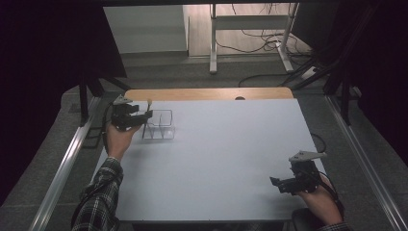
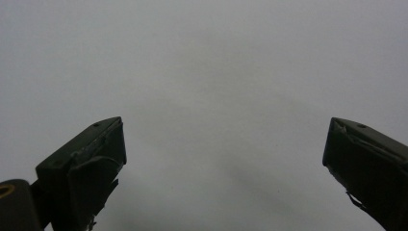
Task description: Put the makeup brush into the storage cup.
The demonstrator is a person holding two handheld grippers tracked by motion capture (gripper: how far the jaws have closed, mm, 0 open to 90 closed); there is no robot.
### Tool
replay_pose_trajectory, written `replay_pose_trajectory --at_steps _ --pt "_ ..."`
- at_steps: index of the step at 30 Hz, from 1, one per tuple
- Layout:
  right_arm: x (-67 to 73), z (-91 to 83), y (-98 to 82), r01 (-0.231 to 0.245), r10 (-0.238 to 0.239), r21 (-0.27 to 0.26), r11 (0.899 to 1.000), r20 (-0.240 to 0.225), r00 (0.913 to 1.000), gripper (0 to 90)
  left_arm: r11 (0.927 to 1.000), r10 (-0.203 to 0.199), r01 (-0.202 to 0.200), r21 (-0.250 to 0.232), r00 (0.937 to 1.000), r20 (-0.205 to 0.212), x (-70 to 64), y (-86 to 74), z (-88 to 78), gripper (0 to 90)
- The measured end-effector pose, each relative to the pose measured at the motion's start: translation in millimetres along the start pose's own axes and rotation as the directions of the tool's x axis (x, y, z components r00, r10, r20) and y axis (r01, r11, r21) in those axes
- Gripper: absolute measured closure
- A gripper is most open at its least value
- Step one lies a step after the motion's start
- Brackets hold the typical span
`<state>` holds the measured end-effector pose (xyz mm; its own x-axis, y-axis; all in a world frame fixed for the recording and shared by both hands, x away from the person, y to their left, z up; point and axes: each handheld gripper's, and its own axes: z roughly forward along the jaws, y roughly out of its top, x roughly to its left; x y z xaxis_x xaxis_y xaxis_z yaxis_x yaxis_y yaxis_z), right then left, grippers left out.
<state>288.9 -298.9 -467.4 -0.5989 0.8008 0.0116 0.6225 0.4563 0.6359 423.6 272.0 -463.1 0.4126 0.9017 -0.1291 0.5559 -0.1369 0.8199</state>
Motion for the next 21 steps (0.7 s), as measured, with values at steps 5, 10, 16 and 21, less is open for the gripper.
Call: replay_pose_trajectory --at_steps 5,10,16,21 --pt "0.0 0.0 0.0 0.000 0.000 0.000 1.000 -0.001 1.0000 1.3 0.9990 0.001 0.000 0.046 1.0000 -0.004 -0.7 0.1 4.2 6.4" --pt "0.1 -0.1 0.0 0.000 0.000 0.000 1.000 0.000 1.0000 1.3 0.9974 0.011 -0.013 0.071 0.9998 0.018 -1.2 0.2 4.4 2.3" --pt "0.2 -0.1 0.0 0.000 0.000 -0.001 1.000 0.000 1.0000 1.3 0.9977 0.004 -0.006 0.068 0.9992 0.041 -1.5 4.6 0.4 1.5" --pt "0.2 -0.1 0.0 0.001 -0.001 -0.001 1.000 0.000 1.0000 1.3 0.9974 0.023 -0.026 0.068 0.9987 0.047 -4.4 7.9 -3.1 1.0"
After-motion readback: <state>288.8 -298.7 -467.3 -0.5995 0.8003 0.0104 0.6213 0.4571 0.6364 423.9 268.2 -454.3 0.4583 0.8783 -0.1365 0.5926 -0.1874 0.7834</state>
